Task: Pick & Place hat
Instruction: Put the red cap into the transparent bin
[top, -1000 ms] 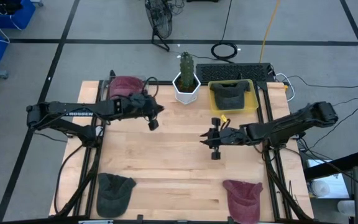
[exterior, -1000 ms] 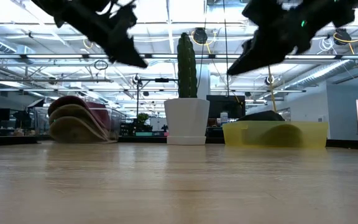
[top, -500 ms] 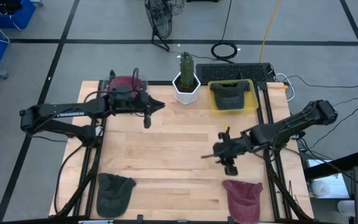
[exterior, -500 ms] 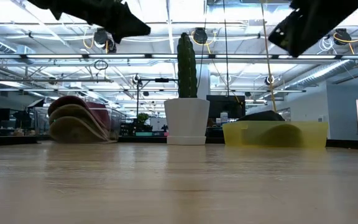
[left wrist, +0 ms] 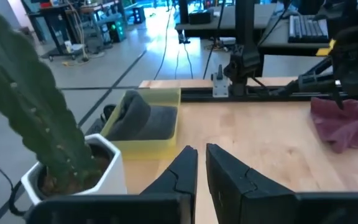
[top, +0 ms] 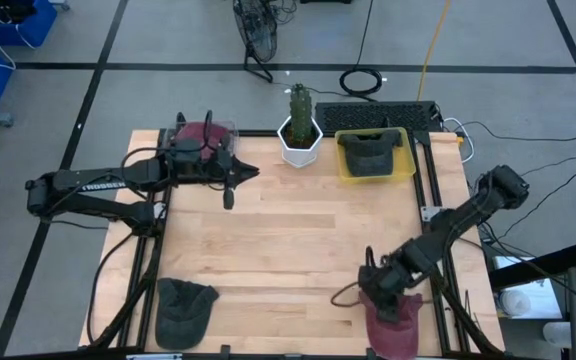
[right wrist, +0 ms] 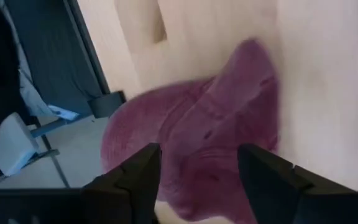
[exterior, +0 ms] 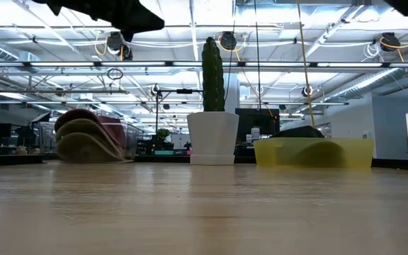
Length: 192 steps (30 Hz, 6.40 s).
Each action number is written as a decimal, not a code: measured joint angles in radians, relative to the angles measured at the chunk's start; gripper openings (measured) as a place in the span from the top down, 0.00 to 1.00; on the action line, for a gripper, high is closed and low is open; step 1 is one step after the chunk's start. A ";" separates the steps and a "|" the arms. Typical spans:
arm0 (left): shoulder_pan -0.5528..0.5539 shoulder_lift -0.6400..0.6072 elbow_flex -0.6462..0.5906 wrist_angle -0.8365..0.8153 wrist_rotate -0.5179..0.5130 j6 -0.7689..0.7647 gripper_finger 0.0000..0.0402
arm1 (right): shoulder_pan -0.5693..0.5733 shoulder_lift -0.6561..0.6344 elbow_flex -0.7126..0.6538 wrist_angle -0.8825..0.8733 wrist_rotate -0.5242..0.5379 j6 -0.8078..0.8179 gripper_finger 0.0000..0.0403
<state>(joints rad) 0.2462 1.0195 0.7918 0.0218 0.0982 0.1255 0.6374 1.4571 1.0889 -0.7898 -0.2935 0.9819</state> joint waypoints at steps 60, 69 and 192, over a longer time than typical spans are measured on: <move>-0.371 0.061 0.000 0.087 -0.371 -0.202 0.90 | 0.345 0.112 -0.075 0.067 0.265 0.119 0.84; -0.365 0.061 0.000 0.131 -0.373 -0.171 0.90 | 0.261 0.109 -0.075 0.067 0.466 -0.099 0.97; -0.676 1.041 0.412 -0.188 -1.038 -0.056 0.43 | -0.308 -0.583 -0.748 1.177 0.821 -1.072 0.64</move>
<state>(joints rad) -0.4297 2.0602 1.2034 -0.1658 -0.9401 0.0700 0.3290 0.8738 0.3405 0.3870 0.5274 -0.0898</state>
